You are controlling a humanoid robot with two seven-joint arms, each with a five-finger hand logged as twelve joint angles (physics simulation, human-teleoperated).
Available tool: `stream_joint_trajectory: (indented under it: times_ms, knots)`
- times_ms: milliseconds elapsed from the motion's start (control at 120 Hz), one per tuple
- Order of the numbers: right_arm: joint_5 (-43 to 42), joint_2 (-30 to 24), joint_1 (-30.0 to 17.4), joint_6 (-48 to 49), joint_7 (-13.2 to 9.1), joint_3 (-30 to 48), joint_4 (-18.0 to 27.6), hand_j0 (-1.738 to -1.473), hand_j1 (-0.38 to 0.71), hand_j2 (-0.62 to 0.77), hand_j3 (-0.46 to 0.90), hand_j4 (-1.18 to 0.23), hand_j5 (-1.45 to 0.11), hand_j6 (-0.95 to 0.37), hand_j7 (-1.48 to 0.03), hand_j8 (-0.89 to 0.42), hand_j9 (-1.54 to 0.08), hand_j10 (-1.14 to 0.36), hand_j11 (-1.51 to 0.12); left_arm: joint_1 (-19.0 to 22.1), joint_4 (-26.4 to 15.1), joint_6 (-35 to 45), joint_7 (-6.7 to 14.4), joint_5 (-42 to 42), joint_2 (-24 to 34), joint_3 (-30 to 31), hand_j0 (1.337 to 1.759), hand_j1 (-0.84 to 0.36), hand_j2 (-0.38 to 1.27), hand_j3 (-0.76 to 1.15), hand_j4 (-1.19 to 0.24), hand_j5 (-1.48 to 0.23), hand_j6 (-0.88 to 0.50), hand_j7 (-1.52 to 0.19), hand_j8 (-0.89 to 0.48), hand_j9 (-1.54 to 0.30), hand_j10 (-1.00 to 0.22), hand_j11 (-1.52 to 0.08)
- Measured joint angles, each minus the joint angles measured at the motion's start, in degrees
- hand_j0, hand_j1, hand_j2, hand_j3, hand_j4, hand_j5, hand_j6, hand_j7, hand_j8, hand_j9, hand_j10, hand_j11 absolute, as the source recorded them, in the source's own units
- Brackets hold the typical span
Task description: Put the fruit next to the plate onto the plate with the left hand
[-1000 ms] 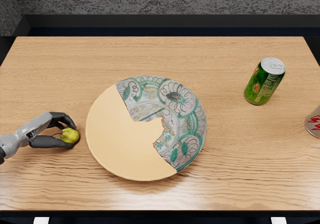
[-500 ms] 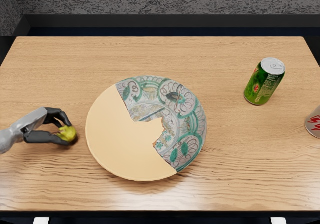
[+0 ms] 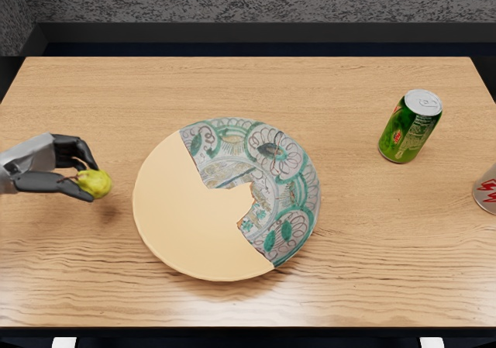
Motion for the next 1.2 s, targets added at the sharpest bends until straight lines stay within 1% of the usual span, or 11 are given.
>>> stream_joint_trajectory:
  times_ms: [175, 292, 317, 342, 375, 650, 692, 817, 908, 1033, 1200]
  knots:
    - [0.0, 0.0, 0.0, 0.0, 0.0, 0.0, 0.0, -1.658, -0.32, 0.00, 0.00, -0.02, -0.03, -0.02, -0.03, -0.02, -0.03, -0.02, -0.03, -4.3, 0.0, -10.8, 0.0, -2.1, 0.4, -1.1, 1.658, -0.34, 0.58, 0.00, -0.73, -0.95, -0.65, -0.94, -0.54, -0.93, -0.74, -0.92]
    - [0.0, 0.0, 0.0, 0.0, 0.0, 0.0, 0.0, -1.658, -0.32, 0.00, 0.00, -0.02, -0.03, -0.02, -0.03, -0.02, -0.03, -0.02, -0.03, -6.4, -0.2, -15.8, 0.0, -2.8, 0.3, -1.0, 1.658, -0.39, 0.60, 0.00, -0.73, -0.96, -0.65, -0.95, -0.54, -0.94, -0.70, -0.93]
    - [0.0, 0.0, 0.0, 0.0, 0.0, 0.0, 0.0, -1.658, -0.32, 0.00, 0.00, -0.02, -0.03, -0.02, -0.03, -0.02, -0.03, -0.02, -0.03, -6.9, -0.2, -16.4, 0.0, -2.9, 0.1, -1.0, 1.658, -0.38, 0.52, 0.00, -0.73, -0.96, -0.64, -0.95, -0.56, -0.94, -0.70, -0.93]
    - [0.0, 0.0, 0.0, 0.0, 0.0, 0.0, 0.0, -1.658, -0.32, 0.00, 0.00, -0.02, -0.03, -0.02, -0.03, -0.02, -0.03, -0.02, -0.03, -7.5, -0.3, -16.8, 0.0, -3.0, 0.0, -0.9, 1.658, -0.39, 0.54, 0.00, -0.72, -0.96, -0.64, -0.95, -0.58, -0.94, -0.69, -0.93]
    - [0.0, 0.0, 0.0, 0.0, 0.0, 0.0, 0.0, -1.658, -0.32, 0.00, 0.00, -0.02, -0.03, -0.02, -0.03, -0.02, -0.03, -0.02, -0.03, -7.9, -0.5, -17.3, 0.0, -3.1, -0.1, -0.8, 1.658, -0.38, 0.40, 0.00, -0.72, -0.96, -0.65, -0.95, -0.58, -0.94, -0.67, -0.93]
    - [0.0, 0.0, 0.0, 0.0, 0.0, 0.0, 0.0, -1.658, -0.32, 0.00, 0.00, -0.02, -0.03, -0.02, -0.03, -0.02, -0.03, -0.02, -0.03, -11.1, -3.0, -18.6, 0.0, -3.5, -2.5, 1.3, 1.658, -0.46, 0.22, 0.00, -0.71, -0.93, -0.69, -0.93, -0.68, -0.92, -0.69, -0.92]
    - [0.0, 0.0, 0.0, 0.0, 0.0, 0.0, 0.0, -1.658, -0.32, 0.00, 0.00, -0.02, -0.03, -0.02, -0.03, -0.02, -0.03, -0.02, -0.03, -11.2, -3.5, -18.6, 0.0, -4.3, -2.5, 1.4, 1.658, -0.40, 0.20, 0.00, -0.65, -0.85, -0.64, -0.85, -0.62, -0.85, -0.64, -0.85]
    - [0.0, 0.0, 0.0, 0.0, 0.0, 0.0, 0.0, -1.658, -0.32, 0.00, 0.00, -0.02, -0.03, -0.02, -0.03, -0.02, -0.03, -0.02, -0.03, -11.9, -4.2, -18.7, 0.0, -8.1, -2.4, 1.8, 1.658, -0.08, 0.11, 0.00, -0.37, -0.49, -0.37, -0.48, -0.36, -0.48, -0.36, -0.48]
    - [0.0, 0.0, 0.0, 0.0, 0.0, 0.0, 0.0, -1.658, -0.32, 0.00, 0.00, -0.02, -0.03, -0.02, -0.03, -0.02, -0.03, -0.02, -0.03, -11.9, -4.3, -18.7, 0.0, -9.5, -1.7, 1.9, 1.658, 0.08, 0.07, 0.00, -0.24, -0.31, -0.23, -0.31, -0.23, -0.31, -0.23, -0.31]
    - [0.0, 0.0, 0.0, 0.0, 0.0, 0.0, 0.0, -1.658, -0.32, 0.00, 0.00, -0.02, -0.03, -0.02, -0.03, -0.02, -0.03, -0.02, -0.03, -11.8, -4.0, -18.7, 0.0, -10.0, 0.5, 2.4, 1.658, 0.20, 0.04, 0.00, -0.13, -0.17, -0.13, -0.17, -0.13, -0.17, -0.13, -0.17]
    - [0.0, 0.0, 0.0, 0.0, 0.0, 0.0, 0.0, -1.658, -0.32, 0.00, 0.00, -0.02, -0.03, -0.02, -0.03, -0.02, -0.03, -0.02, -0.03, -12.1, -3.5, -18.7, 0.0, -9.3, 0.2, 2.6, 1.658, 0.29, 0.02, 0.00, -0.06, -0.07, -0.06, -0.07, -0.06, -0.07, -0.06, -0.07]
